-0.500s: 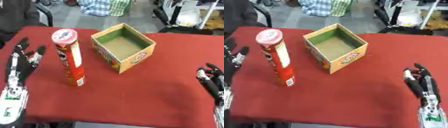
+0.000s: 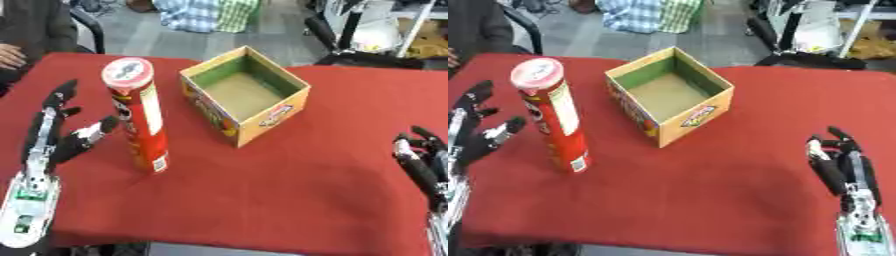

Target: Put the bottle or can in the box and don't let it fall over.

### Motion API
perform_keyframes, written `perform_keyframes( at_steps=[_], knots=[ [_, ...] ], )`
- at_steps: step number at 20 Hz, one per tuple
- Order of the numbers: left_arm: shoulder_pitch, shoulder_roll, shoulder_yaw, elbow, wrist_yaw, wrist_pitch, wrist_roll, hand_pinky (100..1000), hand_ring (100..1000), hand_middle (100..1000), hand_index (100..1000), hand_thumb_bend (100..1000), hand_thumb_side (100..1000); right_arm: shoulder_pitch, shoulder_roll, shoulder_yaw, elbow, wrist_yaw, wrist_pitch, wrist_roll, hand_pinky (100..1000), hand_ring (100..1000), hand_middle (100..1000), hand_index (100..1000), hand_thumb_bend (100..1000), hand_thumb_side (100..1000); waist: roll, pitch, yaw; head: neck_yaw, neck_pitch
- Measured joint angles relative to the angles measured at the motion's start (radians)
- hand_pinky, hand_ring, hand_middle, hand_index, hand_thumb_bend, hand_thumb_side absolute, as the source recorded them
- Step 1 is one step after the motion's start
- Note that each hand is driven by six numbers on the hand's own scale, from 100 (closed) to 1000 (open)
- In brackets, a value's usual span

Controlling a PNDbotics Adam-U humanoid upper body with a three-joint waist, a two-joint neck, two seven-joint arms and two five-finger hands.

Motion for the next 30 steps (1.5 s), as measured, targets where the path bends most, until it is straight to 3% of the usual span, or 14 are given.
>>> perform_keyframes(
  at_steps=[13,22,24,28,30],
  knots=[
    [-0.147,0.027,-0.088,0.185,0.133,-0.042,-0.030,849,961,918,931,911,665,0.000,0.000,0.001,0.000,0.000,-0.001,0.001,692,613,635,900,100,508,0.000,0.000,-0.011,0.005,0.000],
    [-0.173,0.028,-0.121,0.261,0.172,-0.098,-0.146,858,967,908,924,872,676,0.000,0.000,0.003,0.000,0.000,-0.001,0.001,692,613,636,900,100,510,0.000,0.000,-0.015,0.008,0.000],
    [-0.171,0.035,-0.125,0.266,0.168,-0.107,-0.178,859,967,898,918,810,652,0.000,0.000,0.004,0.000,0.000,-0.001,0.001,692,613,636,900,100,509,0.000,0.000,-0.015,0.008,0.000],
    [-0.161,0.037,-0.125,0.268,0.148,-0.127,-0.255,864,965,864,885,595,576,0.000,0.000,0.005,0.000,0.000,-0.001,0.001,692,613,636,900,100,508,0.000,0.000,-0.014,0.008,0.000],
    [-0.155,0.040,-0.125,0.268,0.136,-0.140,-0.300,865,960,814,840,466,472,0.000,0.000,0.006,0.000,0.000,-0.001,0.002,693,613,636,900,100,508,0.000,0.000,-0.013,0.008,0.000]
  ],
)
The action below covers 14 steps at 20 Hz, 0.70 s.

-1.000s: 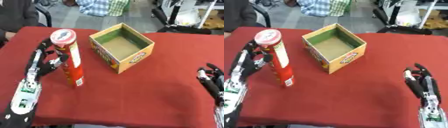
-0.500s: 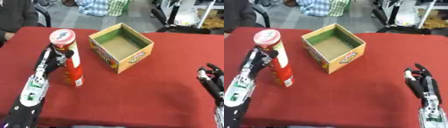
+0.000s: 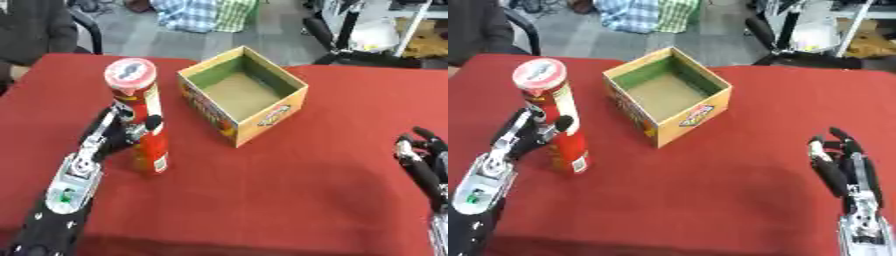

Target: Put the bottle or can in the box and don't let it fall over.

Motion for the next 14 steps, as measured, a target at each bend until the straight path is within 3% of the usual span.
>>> perform_keyframes(
  at_steps=[2,3,4,5,6,7,8,10,14],
  knots=[
    [0.000,0.006,0.000,0.001,-0.006,-0.012,-0.043,862,944,739,772,299,291,0.000,0.000,0.000,0.000,0.000,0.000,0.000,693,613,636,900,100,508,0.000,0.000,0.001,0.000,0.000],
    [-0.001,0.006,0.000,0.001,-0.006,-0.016,-0.061,861,942,726,762,278,268,0.000,0.000,0.000,0.000,0.000,0.000,0.000,692,613,636,900,100,508,0.000,0.000,0.001,0.000,0.000],
    [-0.002,0.006,0.001,0.001,-0.005,-0.019,-0.077,854,916,624,688,126,119,0.000,0.000,0.000,0.000,0.000,0.000,0.000,692,613,635,900,100,508,0.000,-0.001,0.001,0.000,0.000],
    [-0.002,0.006,0.001,0.004,-0.002,-0.020,-0.091,853,913,614,680,109,107,0.000,0.000,0.000,0.000,0.000,0.000,0.000,692,613,635,900,100,508,0.000,-0.001,0.001,0.000,0.000],
    [-0.004,0.006,0.001,0.005,0.002,-0.020,-0.102,838,869,508,576,100,100,0.000,0.000,0.000,0.000,0.000,0.001,0.001,692,613,635,900,100,508,0.000,-0.001,0.001,0.000,0.000],
    [-0.006,0.006,0.001,0.007,0.009,-0.020,-0.109,836,864,498,564,100,100,0.000,0.000,0.000,0.000,0.000,0.001,0.001,692,613,635,900,100,508,0.000,-0.001,0.001,0.000,0.000],
    [-0.009,0.006,0.001,0.011,0.016,-0.018,-0.109,824,830,426,486,100,100,0.000,0.000,0.000,0.000,0.000,0.001,0.001,692,613,635,900,100,508,0.000,-0.001,0.001,0.000,0.000],
    [-0.013,0.005,0.000,0.016,0.032,-0.010,-0.093,814,803,370,432,100,100,0.000,0.000,0.000,0.000,0.000,0.001,0.001,692,613,636,900,100,507,0.000,-0.001,0.001,0.000,0.000],
    [-0.069,0.010,-0.005,0.023,0.062,0.008,-0.013,804,781,344,408,100,100,0.001,0.000,0.001,0.000,0.000,0.002,0.002,692,613,636,900,100,507,0.000,-0.001,0.002,0.002,0.000]
  ],
)
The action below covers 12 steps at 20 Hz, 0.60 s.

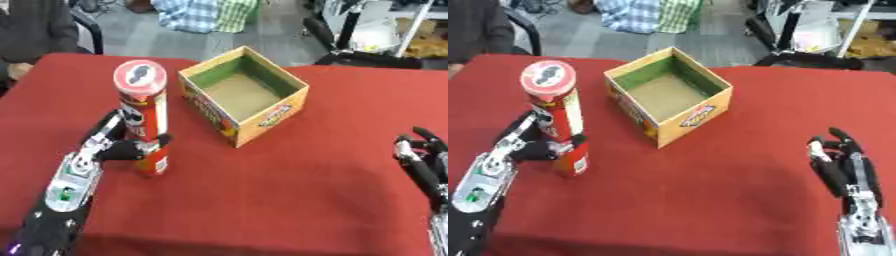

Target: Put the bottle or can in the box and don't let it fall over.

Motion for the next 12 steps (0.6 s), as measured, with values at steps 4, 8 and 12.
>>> perform_keyframes(
  at_steps=[4,8,12],
  knots=[
    [-0.138,0.017,-0.021,0.035,0.028,0.032,0.077,804,786,356,421,100,100,0.001,0.000,0.002,0.000,0.000,0.001,0.003,693,613,636,900,100,510,0.000,-0.002,-0.009,0.006,0.000],
    [-0.306,0.020,-0.056,0.139,0.043,0.052,0.126,804,793,384,447,100,100,0.001,0.000,0.010,0.005,0.000,-0.002,0.007,693,613,636,900,100,512,0.000,-0.003,-0.031,0.021,0.000],
    [-0.450,-0.008,-0.079,0.316,-0.021,0.042,0.199,806,799,425,487,100,100,0.000,0.004,0.022,0.006,0.000,-0.003,0.017,692,613,636,900,100,510,0.000,-0.003,-0.062,0.043,0.000]
  ],
)
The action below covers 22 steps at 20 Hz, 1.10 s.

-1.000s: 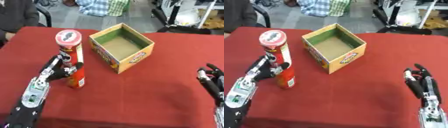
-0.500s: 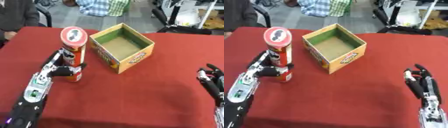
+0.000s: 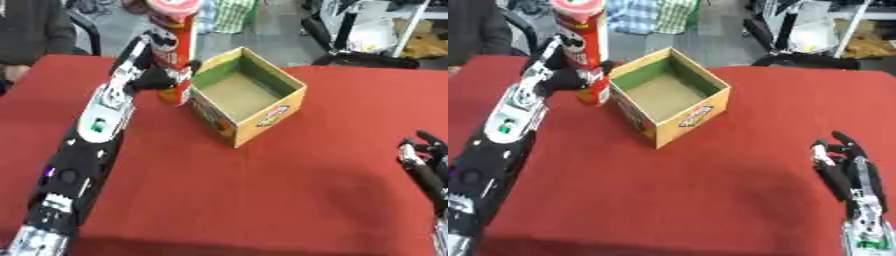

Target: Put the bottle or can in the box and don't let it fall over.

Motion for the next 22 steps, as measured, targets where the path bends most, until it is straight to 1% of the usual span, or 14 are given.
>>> perform_keyframes(
  at_steps=[2,3,4,6,7,8,9,11,12,13,15,17,20,22],
  knots=[
    [-0.039,-0.025,-0.002,0.080,-0.045,-0.025,0.044,807,807,448,511,100,100,-0.001,0.002,0.004,0.000,0.000,-0.001,0.004,692,613,635,900,100,510,0.000,0.000,-0.011,0.009,0.000],
    [-0.052,-0.038,-0.002,0.118,-0.065,-0.040,0.067,811,819,492,554,100,100,-0.001,0.002,0.007,0.000,0.000,-0.001,0.006,692,613,636,900,100,512,0.000,0.000,-0.016,0.013,0.000],
    [-0.061,-0.051,-0.002,0.150,-0.082,-0.055,0.087,816,835,544,603,132,150,-0.002,0.003,0.009,0.000,0.000,-0.001,0.007,692,613,636,900,100,514,0.000,0.000,-0.020,0.017,0.000],
    [-0.079,-0.068,-0.004,0.196,-0.122,-0.087,0.119,831,870,680,714,353,343,-0.005,0.008,0.010,0.000,0.000,-0.003,0.011,692,613,636,900,100,514,0.000,0.000,-0.023,0.022,0.000],
    [-0.084,-0.072,-0.010,0.209,-0.148,-0.102,0.129,884,975,951,960,702,643,-0.006,0.009,0.012,0.000,0.000,-0.003,0.012,693,613,636,900,100,513,0.000,0.000,-0.024,0.023,0.000],
    [-0.087,-0.073,-0.019,0.218,-0.184,-0.114,0.130,911,1000,1000,1000,774,704,-0.006,0.009,0.014,0.000,0.000,-0.004,0.012,693,613,636,900,100,512,0.000,0.000,-0.025,0.023,0.000],
    [-0.088,-0.073,-0.027,0.225,-0.225,-0.124,0.126,928,1000,1000,1000,816,758,-0.006,0.010,0.015,0.000,0.000,-0.004,0.013,693,613,636,900,100,511,0.000,0.000,-0.025,0.023,0.000],
    [-0.088,-0.073,-0.034,0.230,-0.314,-0.133,0.118,932,1000,1000,1000,867,843,-0.006,0.010,0.015,0.000,0.000,-0.005,0.014,693,613,636,900,100,510,0.000,0.000,-0.024,0.023,0.000],
    [-0.087,-0.073,-0.034,0.232,-0.353,-0.133,0.120,931,1000,1000,1000,871,848,-0.007,0.010,0.015,0.000,0.000,-0.005,0.014,693,613,635,900,100,510,0.000,0.000,-0.024,0.022,0.000],
    [-0.085,-0.073,-0.033,0.232,-0.384,-0.131,0.125,918,1000,1000,1000,928,897,-0.008,0.010,0.015,0.000,0.000,-0.005,0.014,693,613,636,900,100,510,0.000,0.000,-0.022,0.022,0.000],
    [-0.072,-0.072,-0.027,0.232,-0.430,-0.116,0.153,915,1000,1000,1000,959,962,-0.008,0.010,0.015,0.000,0.000,-0.005,0.014,693,613,636,900,100,511,0.000,0.000,-0.016,0.020,0.000],
    [-0.056,-0.064,-0.022,0.232,-0.452,-0.092,0.186,912,1000,1000,1000,938,968,-0.008,0.010,0.015,0.000,0.000,-0.005,0.013,693,613,636,900,100,511,0.000,0.000,-0.011,0.017,0.000],
    [-0.025,-0.042,-0.014,0.211,-0.456,-0.054,0.220,900,1000,1000,1000,896,918,-0.008,0.010,0.014,0.000,0.000,-0.003,0.012,692,612,634,900,100,511,0.000,0.000,-0.004,0.012,0.000],
    [0.016,-0.024,-0.002,0.159,-0.423,-0.034,0.231,885,1000,1000,1000,834,862,-0.008,0.010,0.010,0.000,0.000,-0.002,0.010,692,612,634,900,100,513,0.000,0.000,0.005,0.007,0.000]
  ],
)
